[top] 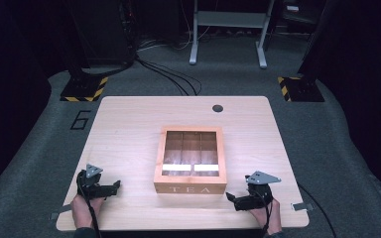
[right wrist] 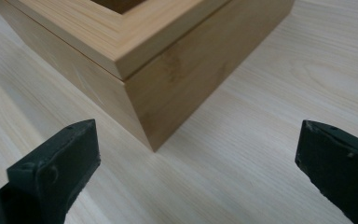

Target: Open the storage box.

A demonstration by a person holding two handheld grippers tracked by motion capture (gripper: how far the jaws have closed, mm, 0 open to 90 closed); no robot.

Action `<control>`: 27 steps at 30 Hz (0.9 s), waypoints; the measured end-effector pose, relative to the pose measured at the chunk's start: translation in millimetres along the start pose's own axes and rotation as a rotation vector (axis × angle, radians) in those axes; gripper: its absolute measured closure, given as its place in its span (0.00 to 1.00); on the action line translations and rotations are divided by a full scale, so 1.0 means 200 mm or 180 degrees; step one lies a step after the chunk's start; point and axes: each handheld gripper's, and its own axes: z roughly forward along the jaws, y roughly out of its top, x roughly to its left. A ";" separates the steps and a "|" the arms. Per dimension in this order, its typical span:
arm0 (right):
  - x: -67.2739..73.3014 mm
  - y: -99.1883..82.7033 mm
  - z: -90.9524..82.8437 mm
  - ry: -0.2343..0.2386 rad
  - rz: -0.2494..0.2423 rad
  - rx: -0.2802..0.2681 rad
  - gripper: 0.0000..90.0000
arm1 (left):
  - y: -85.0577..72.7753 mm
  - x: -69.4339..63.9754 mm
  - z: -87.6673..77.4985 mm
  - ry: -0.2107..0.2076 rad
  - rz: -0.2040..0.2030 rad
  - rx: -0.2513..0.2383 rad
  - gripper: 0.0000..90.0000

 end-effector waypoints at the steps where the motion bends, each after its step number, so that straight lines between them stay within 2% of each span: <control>1: 0.02 0.01 0.01 0.0036 -0.0034 -0.0010 0.00 | 0.00 0.00 0.00 0.0001 -0.0005 -0.0015 0.00; 9: 0.07 0.07 0.07 0.0070 -0.0080 -0.0014 0.03 | 0.00 0.00 0.00 0.0000 -0.0006 -0.0016 0.00; 15: 0.10 0.09 0.08 0.0077 -0.0145 -0.0079 0.15 | 0.00 0.00 0.00 0.0004 -0.0002 -0.0016 0.01; 20: 0.10 0.10 0.08 0.0055 -0.0136 -0.0134 0.27 | 0.00 0.00 0.00 0.0001 0.0000 -0.0015 0.01; 27: 0.11 0.10 0.07 0.0179 -0.0162 -0.0176 0.39 | 0.00 0.00 0.00 0.0000 0.0001 -0.0024 0.01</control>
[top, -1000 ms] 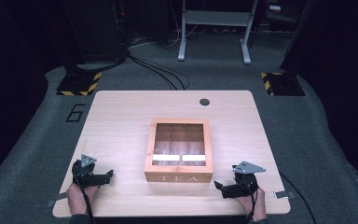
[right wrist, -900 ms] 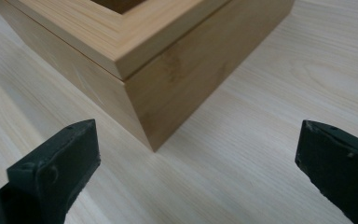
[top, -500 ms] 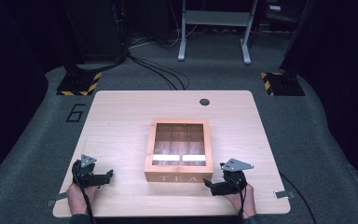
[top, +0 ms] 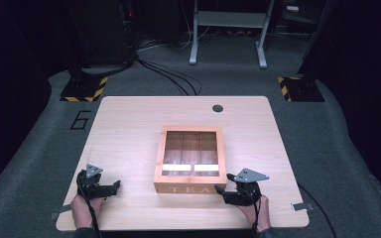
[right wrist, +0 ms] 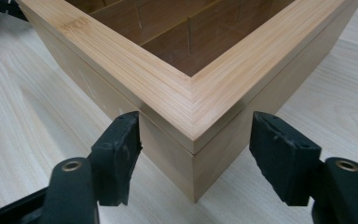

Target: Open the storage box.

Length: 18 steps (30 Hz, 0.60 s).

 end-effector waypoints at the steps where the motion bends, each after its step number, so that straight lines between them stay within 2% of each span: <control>1: 0.00 0.00 0.00 0.0031 -0.0010 -0.0039 0.41 | 0.00 0.00 0.00 0.0000 0.0000 0.0000 0.01; 18: 0.00 -0.01 -0.03 0.0031 -0.0037 -0.0086 0.49 | 0.00 0.00 0.00 -0.0001 0.0000 0.0000 0.01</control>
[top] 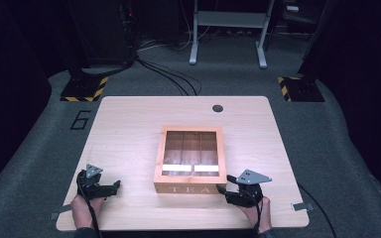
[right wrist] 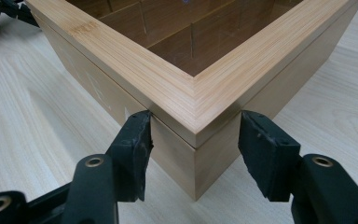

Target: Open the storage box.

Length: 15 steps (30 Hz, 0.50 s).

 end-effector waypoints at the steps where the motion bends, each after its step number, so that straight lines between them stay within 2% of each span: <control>1: 0.00 0.00 0.00 -0.0008 -0.0009 -0.0005 0.49 | 0.00 0.00 0.00 0.0000 0.0000 -0.0001 0.01; 8: 0.01 0.00 -0.01 -0.0049 -0.0074 -0.0078 0.54 | 0.00 0.00 0.00 0.0002 -0.0002 0.0007 0.01; 15: 0.02 0.01 -0.01 -0.0087 -0.0128 -0.0099 0.54 | 0.00 0.00 0.00 0.0004 0.0001 0.0010 0.01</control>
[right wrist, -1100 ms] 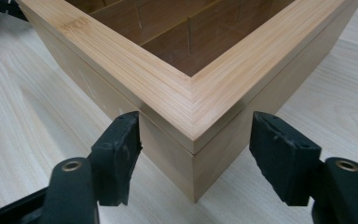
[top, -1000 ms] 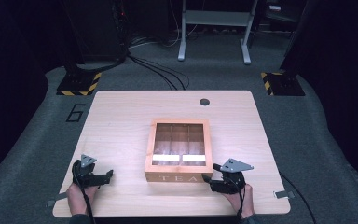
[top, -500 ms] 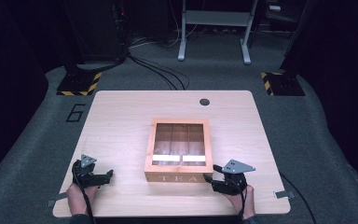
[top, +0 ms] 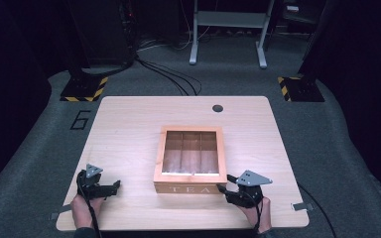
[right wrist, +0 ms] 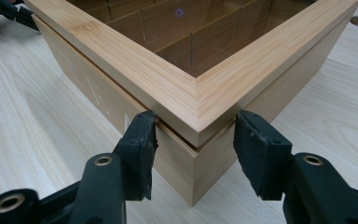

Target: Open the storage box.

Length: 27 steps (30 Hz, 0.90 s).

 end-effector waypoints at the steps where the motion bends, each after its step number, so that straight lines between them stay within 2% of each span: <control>1: 0.00 0.00 0.00 -0.0004 0.0005 -0.0005 0.54 | 0.00 0.00 0.00 0.0001 0.0001 0.0000 0.01; 19: 0.01 0.03 -0.01 -0.0057 -0.0015 -0.0044 0.52 | 0.00 0.00 0.00 -0.0001 -0.0001 -0.0012 0.01; 27: 0.01 0.06 -0.01 -0.0163 -0.0132 -0.0062 0.48 | 0.00 0.00 0.00 0.0004 0.0004 -0.0005 0.01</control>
